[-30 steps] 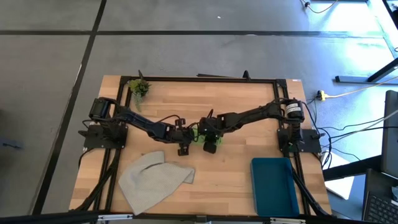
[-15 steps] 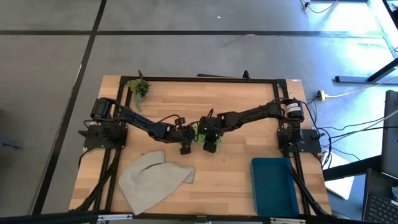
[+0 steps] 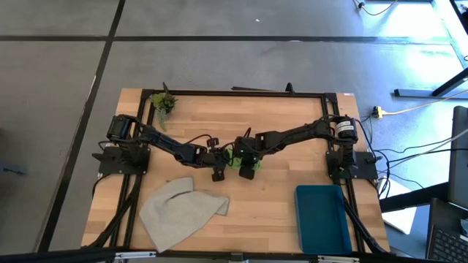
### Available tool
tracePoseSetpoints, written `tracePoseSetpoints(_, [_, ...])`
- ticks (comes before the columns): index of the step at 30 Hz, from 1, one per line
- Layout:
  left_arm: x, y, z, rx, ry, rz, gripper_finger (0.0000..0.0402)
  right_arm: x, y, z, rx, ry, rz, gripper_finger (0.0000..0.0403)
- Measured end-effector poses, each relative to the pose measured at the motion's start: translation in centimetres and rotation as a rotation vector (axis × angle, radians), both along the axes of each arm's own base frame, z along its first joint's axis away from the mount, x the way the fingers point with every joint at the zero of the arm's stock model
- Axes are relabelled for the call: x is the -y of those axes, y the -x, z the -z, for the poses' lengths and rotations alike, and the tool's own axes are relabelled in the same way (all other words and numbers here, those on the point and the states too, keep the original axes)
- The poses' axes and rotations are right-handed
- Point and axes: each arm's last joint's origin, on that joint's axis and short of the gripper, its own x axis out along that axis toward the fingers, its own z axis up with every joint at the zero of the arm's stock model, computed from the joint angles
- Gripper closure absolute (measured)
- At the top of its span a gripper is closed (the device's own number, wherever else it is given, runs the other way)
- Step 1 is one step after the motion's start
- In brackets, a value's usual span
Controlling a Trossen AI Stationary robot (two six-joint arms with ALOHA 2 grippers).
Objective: Roll microfiber towels into tight, uniform cylinder then place into a basket
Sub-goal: Roll the green microfiber cloth
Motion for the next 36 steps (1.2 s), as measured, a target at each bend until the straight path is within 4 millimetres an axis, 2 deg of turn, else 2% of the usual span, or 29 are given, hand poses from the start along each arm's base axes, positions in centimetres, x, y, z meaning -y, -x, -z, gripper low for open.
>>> tracePoseSetpoints(13, [-0.02, -0.08, -0.09, -0.003, -0.021, 0.025, 0.0269, -0.02, -0.02, -0.01, 0.002, -0.001, -0.001, 0.0380])
tracePoseSetpoints(20, [0.02, -0.08, -0.09, 0.014, 0.024, -0.013, 0.0268, -0.02, -0.02, -0.01, 0.003, -0.002, 0.000, 0.0379])
tracePoseSetpoints(32, [0.00, 0.00, -0.10, -0.009, 0.001, 0.012, 0.0248, -0.02, -0.03, -0.01, 0.003, -0.002, 0.000, 0.0380])
tracePoseSetpoints(36, [0.22, 0.30, -0.78, -0.016, -0.010, 0.048, 0.0251, 0.00, -0.02, -0.01, 0.001, -0.009, 0.017, 0.0380])
